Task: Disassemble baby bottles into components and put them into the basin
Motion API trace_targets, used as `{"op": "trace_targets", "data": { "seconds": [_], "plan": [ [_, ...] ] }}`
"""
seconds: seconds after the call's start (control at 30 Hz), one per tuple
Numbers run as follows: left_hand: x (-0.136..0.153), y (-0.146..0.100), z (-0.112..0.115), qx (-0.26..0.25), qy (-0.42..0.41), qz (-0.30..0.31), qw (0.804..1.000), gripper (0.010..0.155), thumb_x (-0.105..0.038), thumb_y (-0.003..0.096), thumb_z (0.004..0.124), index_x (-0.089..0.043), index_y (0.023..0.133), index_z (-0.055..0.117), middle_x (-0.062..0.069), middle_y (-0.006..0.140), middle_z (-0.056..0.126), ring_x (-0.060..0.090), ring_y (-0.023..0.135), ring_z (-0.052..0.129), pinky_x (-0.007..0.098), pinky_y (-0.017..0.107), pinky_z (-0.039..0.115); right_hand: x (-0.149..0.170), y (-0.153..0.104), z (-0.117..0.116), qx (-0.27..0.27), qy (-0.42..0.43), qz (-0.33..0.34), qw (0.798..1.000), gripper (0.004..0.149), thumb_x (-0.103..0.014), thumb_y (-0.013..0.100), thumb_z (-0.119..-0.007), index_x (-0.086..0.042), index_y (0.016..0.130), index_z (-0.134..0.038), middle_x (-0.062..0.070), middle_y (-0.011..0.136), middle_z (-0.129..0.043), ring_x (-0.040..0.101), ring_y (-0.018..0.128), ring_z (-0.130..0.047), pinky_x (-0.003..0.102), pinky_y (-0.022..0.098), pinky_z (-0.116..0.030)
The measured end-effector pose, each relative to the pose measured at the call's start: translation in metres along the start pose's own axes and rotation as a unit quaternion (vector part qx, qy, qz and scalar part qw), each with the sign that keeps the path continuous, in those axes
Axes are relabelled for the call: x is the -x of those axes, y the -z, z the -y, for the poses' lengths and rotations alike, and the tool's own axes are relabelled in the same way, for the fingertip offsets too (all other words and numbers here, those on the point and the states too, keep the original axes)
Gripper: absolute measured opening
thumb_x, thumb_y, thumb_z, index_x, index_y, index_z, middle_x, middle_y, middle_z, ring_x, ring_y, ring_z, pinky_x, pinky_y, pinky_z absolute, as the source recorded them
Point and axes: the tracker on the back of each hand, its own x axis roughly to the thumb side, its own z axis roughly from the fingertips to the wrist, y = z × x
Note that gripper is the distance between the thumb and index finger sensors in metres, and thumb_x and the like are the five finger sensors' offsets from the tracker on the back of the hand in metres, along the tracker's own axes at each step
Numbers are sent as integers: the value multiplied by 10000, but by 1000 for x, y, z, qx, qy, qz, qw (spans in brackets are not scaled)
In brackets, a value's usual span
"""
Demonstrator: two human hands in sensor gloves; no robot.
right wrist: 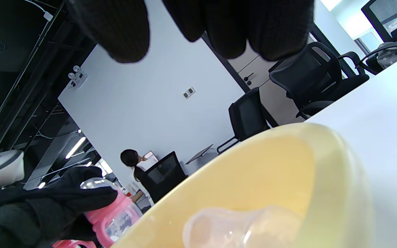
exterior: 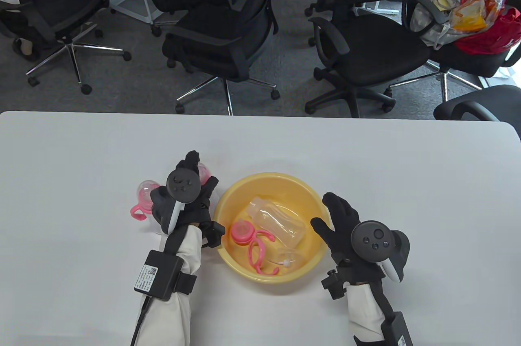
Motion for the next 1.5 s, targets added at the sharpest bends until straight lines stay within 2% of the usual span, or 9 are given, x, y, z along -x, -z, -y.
{"op": "trace_targets", "data": {
  "seconds": [0.2,0.4,0.5,0.63,0.8,1.03,1.13,1.33,1.5],
  "plan": [
    [0,-9,-11,-20,0,35,999,857,-404,510,888,-242,1149,339,193,1135,636,454,962,822,510,683,798,0,-2,-5,-9,44,2,999,666,-374,586,-726,-29,1098,-477,296,1083,-567,543,875,-577,518,670,-665],
    [-12,-28,-41,-48,-56,83,994,880,-394,521,884,-185,1166,323,204,1140,616,463,969,801,520,689,781,-2,-2,-8,-11,39,7,999,674,-383,588,-721,-31,1102,-463,293,1089,-556,542,882,-566,521,677,-653],
    [-20,-42,-61,-88,-50,101,990,879,-398,526,879,-177,1170,322,202,1144,613,460,972,801,518,692,782,-4,-3,-12,-14,45,15,999,677,-384,587,-721,-30,1102,-461,293,1090,-554,542,884,-565,521,680,-649],
    [-25,-57,-86,-102,-116,126,980,882,-397,531,875,-160,1173,319,212,1141,615,469,963,805,519,685,785,-5,-4,-16,-21,60,21,998,680,-384,587,-720,-31,1104,-454,294,1093,-545,544,890,-552,526,687,-636],
    [-31,-76,-102,-93,-196,179,960,876,-395,531,875,-120,1171,343,248,1118,643,487,929,832,527,651,806,-10,-6,-19,-24,61,38,997,686,-395,589,-714,-32,1106,-447,295,1096,-536,545,898,-538,531,692,-625],
    [-36,-94,-104,-58,-310,235,919,877,-392,533,873,-60,1166,363,294,1083,673,510,878,864,535,604,832,-17,-9,-25,-42,94,69,992,754,-461,591,-680,-19,1121,-375,307,1113,-478,564,907,-504,554,697,-608],
    [-37,-100,-100,-45,-344,254,903,877,-392,535,870,-52,1165,363,297,1080,675,513,874,865,535,599,834,-13,-10,-29,-56,172,68,981,813,-536,604,-603,-2,1131,-288,329,1115,-440,590,890,-501,560,690,-616],
    [-37,-108,-85,-23,-388,266,882,871,-395,535,868,-37,1159,377,306,1071,679,515,863,872,535,589,842,-3,-10,-38,-81,368,52,925,886,-586,607,-574,0,1135,-170,375,1101,-415,593,833,-605,531,631,-703],
    [-41,-107,-75,28,-391,286,875,875,-399,533,871,-28,1160,386,309,1060,698,515,844,888,531,573,852,-2,-7,-42,-119,344,77,928,979,-603,572,-641,-1,1125,-102,371,1114,-349,591,852,-598,533,634,-707]
  ]
}}
